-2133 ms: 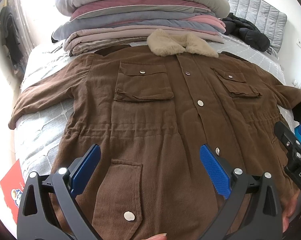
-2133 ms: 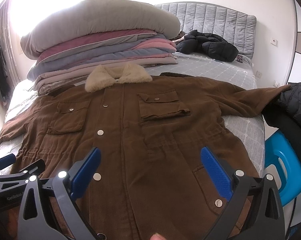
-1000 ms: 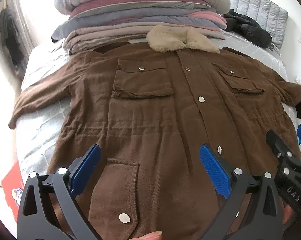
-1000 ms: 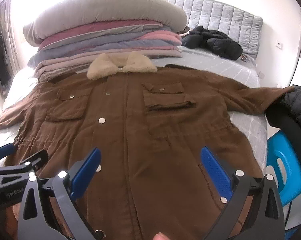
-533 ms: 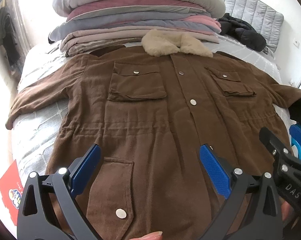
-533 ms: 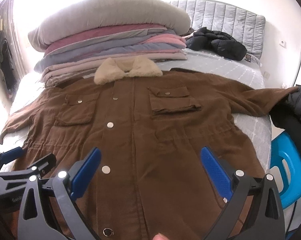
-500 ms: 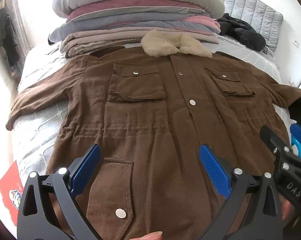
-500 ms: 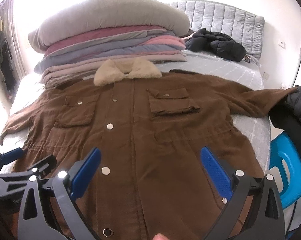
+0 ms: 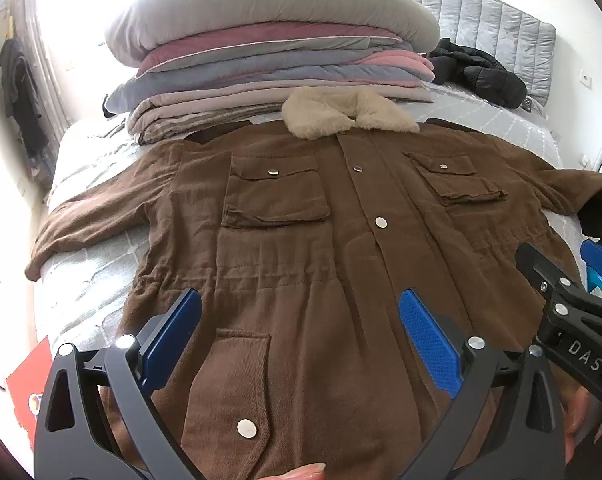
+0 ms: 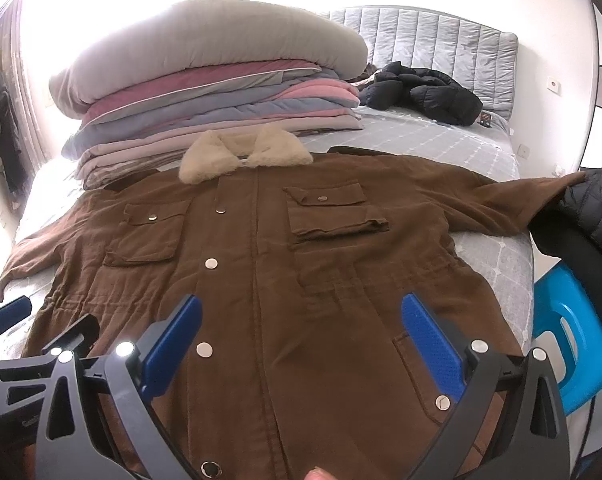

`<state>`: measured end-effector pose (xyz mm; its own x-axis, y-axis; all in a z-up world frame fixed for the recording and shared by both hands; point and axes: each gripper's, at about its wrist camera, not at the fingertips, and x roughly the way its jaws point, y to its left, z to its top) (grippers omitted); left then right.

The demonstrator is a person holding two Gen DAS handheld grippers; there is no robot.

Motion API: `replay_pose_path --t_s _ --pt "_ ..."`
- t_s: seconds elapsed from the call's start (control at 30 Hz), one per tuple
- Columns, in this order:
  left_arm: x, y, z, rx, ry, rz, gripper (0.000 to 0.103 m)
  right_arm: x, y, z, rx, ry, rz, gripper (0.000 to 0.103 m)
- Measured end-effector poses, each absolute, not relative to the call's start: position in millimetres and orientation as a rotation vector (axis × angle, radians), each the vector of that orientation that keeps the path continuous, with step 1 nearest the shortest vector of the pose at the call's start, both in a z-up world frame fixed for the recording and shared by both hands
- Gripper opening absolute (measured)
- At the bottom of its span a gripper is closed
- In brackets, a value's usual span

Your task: Fold large clothes

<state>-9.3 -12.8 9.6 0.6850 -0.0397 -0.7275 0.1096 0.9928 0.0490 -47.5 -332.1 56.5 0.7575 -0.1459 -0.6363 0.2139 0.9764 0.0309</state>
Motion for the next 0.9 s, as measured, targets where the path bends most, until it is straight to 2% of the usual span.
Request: replay_pose_path --t_s 0.63,0.9 --pt "-11.8 -12.1 13.3 0.085 0.797 -0.087 0.096 -47.9 -332.7 57.4 0.094 0.677 -0.199 0.096" --pt "-7.1 -10.9 5.0 0.072 0.844 -0.096 0.096 -41.7 -329.8 47.9 0.086 0.738 -0.187 0.096"
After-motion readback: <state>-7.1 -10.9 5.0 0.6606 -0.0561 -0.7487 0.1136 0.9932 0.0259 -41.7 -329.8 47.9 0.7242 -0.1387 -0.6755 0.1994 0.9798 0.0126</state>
